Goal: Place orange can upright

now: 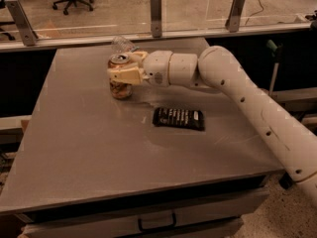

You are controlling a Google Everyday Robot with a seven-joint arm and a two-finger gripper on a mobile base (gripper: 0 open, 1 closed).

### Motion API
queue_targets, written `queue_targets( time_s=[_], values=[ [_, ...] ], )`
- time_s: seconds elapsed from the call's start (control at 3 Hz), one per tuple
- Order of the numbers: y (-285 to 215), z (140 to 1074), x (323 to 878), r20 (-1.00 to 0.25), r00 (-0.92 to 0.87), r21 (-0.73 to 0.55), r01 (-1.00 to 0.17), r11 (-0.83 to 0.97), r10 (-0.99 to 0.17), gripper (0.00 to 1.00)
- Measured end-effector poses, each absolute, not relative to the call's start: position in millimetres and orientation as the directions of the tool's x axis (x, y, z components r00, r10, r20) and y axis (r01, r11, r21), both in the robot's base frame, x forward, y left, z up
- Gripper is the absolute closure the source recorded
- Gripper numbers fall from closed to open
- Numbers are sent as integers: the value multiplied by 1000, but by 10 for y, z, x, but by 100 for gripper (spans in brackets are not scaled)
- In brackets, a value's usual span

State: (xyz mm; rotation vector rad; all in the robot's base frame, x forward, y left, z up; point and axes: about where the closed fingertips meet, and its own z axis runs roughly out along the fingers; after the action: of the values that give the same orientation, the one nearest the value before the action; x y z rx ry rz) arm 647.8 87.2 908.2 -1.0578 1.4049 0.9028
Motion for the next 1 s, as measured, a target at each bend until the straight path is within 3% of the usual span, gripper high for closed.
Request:
queue_targets(
  time_s=[0.33, 0.67, 1.0],
  values=[
    [797, 9042, 6448, -994, -10, -26, -944, 330, -106, 13],
    [760, 9109, 6449, -994, -5, -34, -939, 341, -113, 0],
    [713, 9182, 6456, -992, 3, -47, -934, 354, -123, 0]
  ],
)
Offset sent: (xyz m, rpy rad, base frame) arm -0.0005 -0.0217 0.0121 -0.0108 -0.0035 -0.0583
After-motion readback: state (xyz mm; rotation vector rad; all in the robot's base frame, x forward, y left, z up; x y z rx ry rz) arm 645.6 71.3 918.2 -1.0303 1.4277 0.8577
